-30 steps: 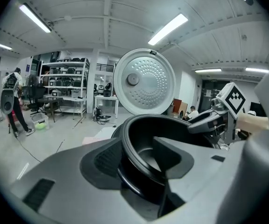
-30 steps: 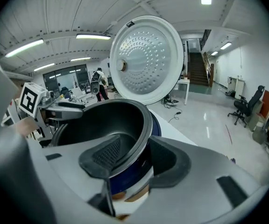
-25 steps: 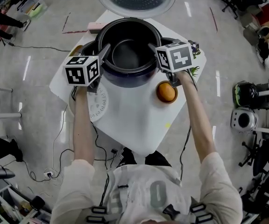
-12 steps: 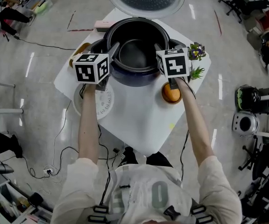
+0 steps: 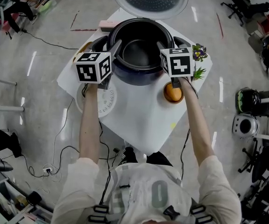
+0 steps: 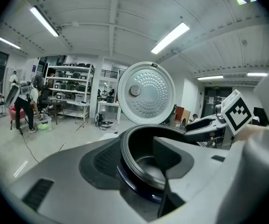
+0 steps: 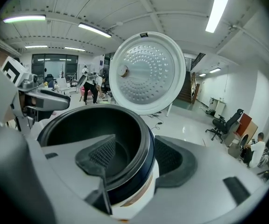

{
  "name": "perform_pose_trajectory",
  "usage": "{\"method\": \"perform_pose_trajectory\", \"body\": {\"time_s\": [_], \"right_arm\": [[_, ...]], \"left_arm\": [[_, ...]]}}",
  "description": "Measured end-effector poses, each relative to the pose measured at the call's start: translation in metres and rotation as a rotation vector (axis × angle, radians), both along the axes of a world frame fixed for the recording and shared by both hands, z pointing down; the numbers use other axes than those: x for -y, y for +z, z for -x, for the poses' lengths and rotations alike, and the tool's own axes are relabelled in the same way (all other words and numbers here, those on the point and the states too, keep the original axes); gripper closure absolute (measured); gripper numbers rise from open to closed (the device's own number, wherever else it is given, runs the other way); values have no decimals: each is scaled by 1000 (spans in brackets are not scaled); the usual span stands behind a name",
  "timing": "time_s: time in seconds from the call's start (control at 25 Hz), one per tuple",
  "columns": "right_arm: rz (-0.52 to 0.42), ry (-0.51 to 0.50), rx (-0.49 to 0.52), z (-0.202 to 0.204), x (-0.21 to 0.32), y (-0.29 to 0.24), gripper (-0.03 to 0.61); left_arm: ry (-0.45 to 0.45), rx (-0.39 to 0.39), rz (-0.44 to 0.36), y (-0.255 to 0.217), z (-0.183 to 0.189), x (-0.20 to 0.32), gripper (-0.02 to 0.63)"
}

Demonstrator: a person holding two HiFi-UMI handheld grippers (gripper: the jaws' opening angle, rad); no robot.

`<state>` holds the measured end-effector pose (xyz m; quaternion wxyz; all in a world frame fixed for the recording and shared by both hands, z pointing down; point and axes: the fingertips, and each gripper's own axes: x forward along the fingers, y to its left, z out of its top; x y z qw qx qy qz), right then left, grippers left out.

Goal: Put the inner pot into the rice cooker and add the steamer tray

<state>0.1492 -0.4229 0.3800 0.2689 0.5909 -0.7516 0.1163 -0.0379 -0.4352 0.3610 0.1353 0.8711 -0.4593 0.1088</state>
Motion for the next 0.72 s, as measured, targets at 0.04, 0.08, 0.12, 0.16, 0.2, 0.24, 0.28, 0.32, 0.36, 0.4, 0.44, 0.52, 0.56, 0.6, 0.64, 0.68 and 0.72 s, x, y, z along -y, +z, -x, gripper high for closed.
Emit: {"method": "perform_pose_trajectory", "body": {"time_s": [0.04, 0.08, 0.12, 0.16, 0.2, 0.24, 0.28, 0.32, 0.36, 0.4, 0.44, 0.52, 0.56, 0.6, 0.64, 0.68, 0.72], "right_arm": [[-15, -6, 5, 1, -2, -7, 324], [-32, -14, 10, 3, -5, -16, 324], [-50, -24, 14, 5, -8, -25, 324], [-69, -35, 18, 7, -12, -34, 324], [-90, -48, 20, 11, -16, -44, 324], [-111, -62, 23, 17, -21, -54, 324], [-131, -79, 28, 25, -26, -64, 324], [-151, -98, 34, 34, -32, -74, 324], [-170, -116, 42, 44, -38, -83, 324], [-188, -133, 53, 55, -45, -92, 324], [-204, -150, 64, 65, -53, -99, 324], [-234, -188, 92, 83, -71, -112, 325], [-250, -209, 107, 91, -79, -118, 324], [-264, -232, 125, 101, -85, -123, 325], [-273, -258, 142, 112, -90, -126, 325], [-275, -284, 156, 124, -94, -126, 325], [-270, -308, 162, 137, -97, -125, 324]], "left_arm": [[-8, -3, -15, -7, 2, -2, 391], [-17, -7, -32, -14, 5, -5, 391], [-27, -14, -50, -23, 8, -8, 391], [-36, -21, -68, -32, 11, -11, 391], [-45, -29, -87, -41, 15, -15, 391], [-53, -35, -107, -51, 20, -20, 391], [-61, -39, -127, -60, 27, -25, 391], [-69, -41, -146, -69, 35, -31, 391], [-78, -42, -163, -77, 45, -39, 391], [-88, -42, -177, -83, 54, -47, 391], [-100, -39, -188, -88, 64, -57, 391], [-128, -23, -202, -94, 82, -76, 391], [-142, -11, -205, -94, 90, -83, 391], [-155, 4, -205, -91, 98, -87, 391], [-167, 23, -195, -85, 108, -89, 391], [-181, 42, -176, -75, 118, -90, 391], [-195, 60, -148, -63, 129, -91, 391]]}}
